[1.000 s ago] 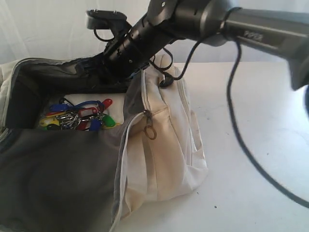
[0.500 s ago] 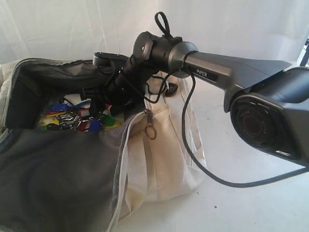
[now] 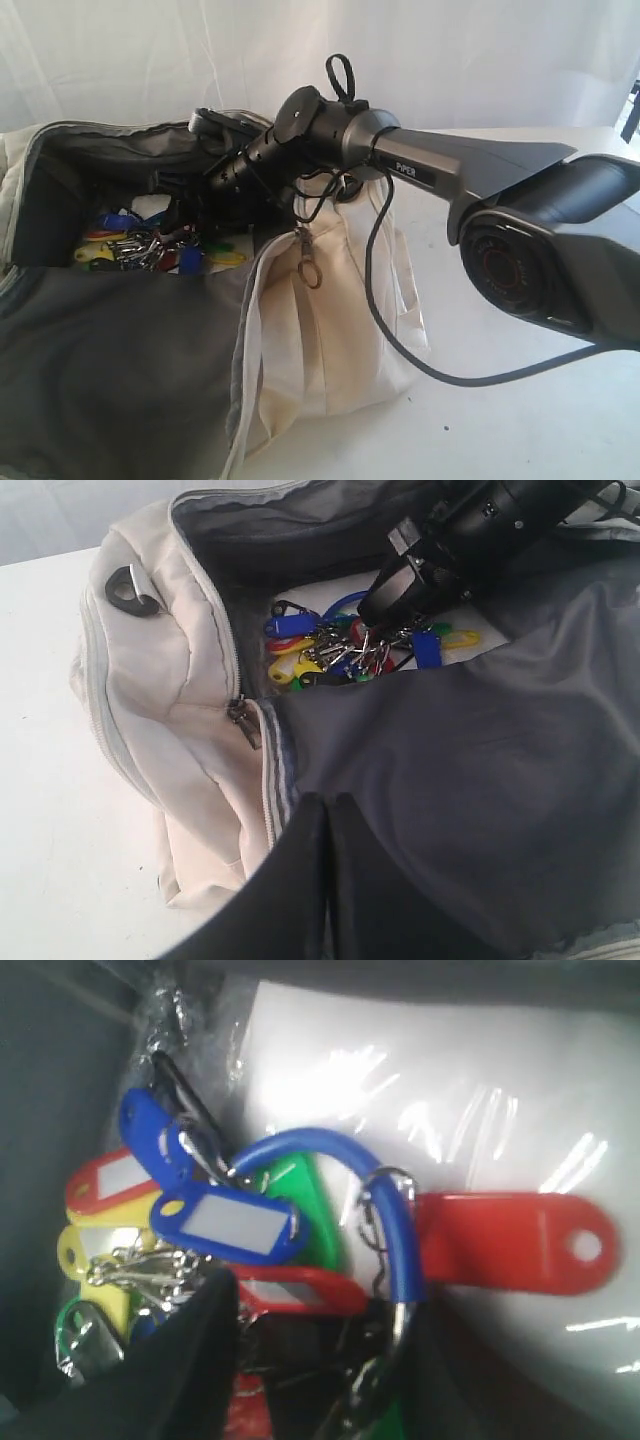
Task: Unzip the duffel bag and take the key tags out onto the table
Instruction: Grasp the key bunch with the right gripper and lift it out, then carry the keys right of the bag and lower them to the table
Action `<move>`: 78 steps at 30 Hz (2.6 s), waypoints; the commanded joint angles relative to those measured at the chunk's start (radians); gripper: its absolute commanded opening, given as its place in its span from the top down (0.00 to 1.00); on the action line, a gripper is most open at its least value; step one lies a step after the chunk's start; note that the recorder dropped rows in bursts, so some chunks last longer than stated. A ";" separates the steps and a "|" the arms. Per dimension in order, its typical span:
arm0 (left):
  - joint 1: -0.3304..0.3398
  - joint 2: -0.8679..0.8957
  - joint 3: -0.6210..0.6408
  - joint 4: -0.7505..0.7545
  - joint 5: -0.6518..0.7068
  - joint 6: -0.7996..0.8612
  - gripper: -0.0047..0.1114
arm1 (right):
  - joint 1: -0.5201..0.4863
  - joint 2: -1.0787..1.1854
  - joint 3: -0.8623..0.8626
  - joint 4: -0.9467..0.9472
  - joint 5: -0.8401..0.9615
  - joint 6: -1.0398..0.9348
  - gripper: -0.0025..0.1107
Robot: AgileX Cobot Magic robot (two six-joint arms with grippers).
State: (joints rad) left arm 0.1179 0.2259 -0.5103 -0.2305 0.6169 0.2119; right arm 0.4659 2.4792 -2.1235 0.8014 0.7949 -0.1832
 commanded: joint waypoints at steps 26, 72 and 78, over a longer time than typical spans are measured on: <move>-0.004 -0.006 0.008 -0.008 -0.012 -0.013 0.96 | -0.001 -0.294 -0.002 -0.098 0.074 -0.150 0.98; -0.004 -0.006 0.013 -0.016 -0.014 -0.011 0.96 | -0.468 -1.154 1.148 -0.217 -0.274 -0.264 0.98; -0.004 -0.006 0.013 -0.016 -0.014 -0.011 0.96 | -0.468 -1.032 1.208 -0.141 -0.341 -0.266 0.98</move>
State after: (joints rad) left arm 0.1179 0.2259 -0.5018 -0.2380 0.6094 0.2119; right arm 0.0049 1.3958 -0.9258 0.6123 0.5003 -0.4363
